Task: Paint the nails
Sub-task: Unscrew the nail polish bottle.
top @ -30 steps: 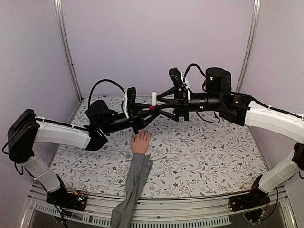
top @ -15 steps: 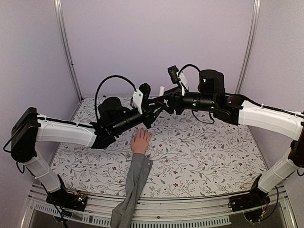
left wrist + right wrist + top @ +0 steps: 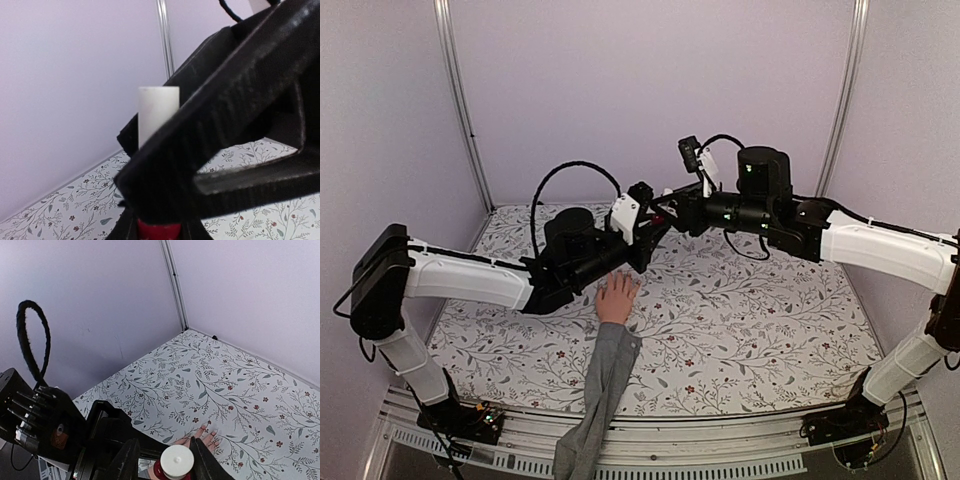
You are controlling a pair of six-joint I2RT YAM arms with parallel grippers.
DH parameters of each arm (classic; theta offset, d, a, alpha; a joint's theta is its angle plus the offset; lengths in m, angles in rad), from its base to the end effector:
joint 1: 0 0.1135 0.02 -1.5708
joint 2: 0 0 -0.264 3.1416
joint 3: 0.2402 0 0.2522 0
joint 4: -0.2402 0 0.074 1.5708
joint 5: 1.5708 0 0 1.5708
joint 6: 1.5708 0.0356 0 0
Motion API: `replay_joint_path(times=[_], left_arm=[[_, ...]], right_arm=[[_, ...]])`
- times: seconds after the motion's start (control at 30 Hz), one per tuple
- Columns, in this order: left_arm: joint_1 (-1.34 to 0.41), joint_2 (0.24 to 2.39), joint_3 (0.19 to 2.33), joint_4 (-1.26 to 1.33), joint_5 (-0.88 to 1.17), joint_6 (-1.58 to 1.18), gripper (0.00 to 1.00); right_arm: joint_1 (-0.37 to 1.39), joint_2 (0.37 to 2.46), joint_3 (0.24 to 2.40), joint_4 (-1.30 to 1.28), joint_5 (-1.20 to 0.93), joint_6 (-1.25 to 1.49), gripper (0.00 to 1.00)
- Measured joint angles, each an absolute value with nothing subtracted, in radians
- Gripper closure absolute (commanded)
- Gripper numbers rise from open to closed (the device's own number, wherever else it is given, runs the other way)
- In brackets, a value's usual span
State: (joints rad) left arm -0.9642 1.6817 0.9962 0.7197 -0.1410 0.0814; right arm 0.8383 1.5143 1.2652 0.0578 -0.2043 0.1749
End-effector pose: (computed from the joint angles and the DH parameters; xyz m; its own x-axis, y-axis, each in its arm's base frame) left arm 0.2242 -0.3143 0.2710 0.0791 0.0273 -0.9965 0.7294 0.6798 0.0765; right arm 0.2382 0.2756 0.3541 -0.2751 -0.0510 -0.9601 -0.8260 0.5236 0.2088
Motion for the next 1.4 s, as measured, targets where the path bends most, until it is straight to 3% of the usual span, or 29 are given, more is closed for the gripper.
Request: replay_joint_path(times=[0.27,0.5,0.8,1.4], left_arm=[[-0.979,1.686,1.001,0.718,-0.184,0.106,1.0],[-0.962,1.683,0.992,0.732,-0.108,0.095,1.0],[-0.885,1.651,0.971,0.748,0.244,0.035,1.0],[-0.835,1.684,0.949,0.976,1.024,-0.189,1.0]], right_arm=[[0.834,1.514,1.265,0.052,-0.178,0.186,0.9],[0.825,1.513,1.264,0.054,-0.219,0.152,1.0],[0.815,1.468,1.232,0.072,-0.36,0.026,1.0],[0.841,1.392,1.205,-0.014,-0.856,-0.297,1.0]])
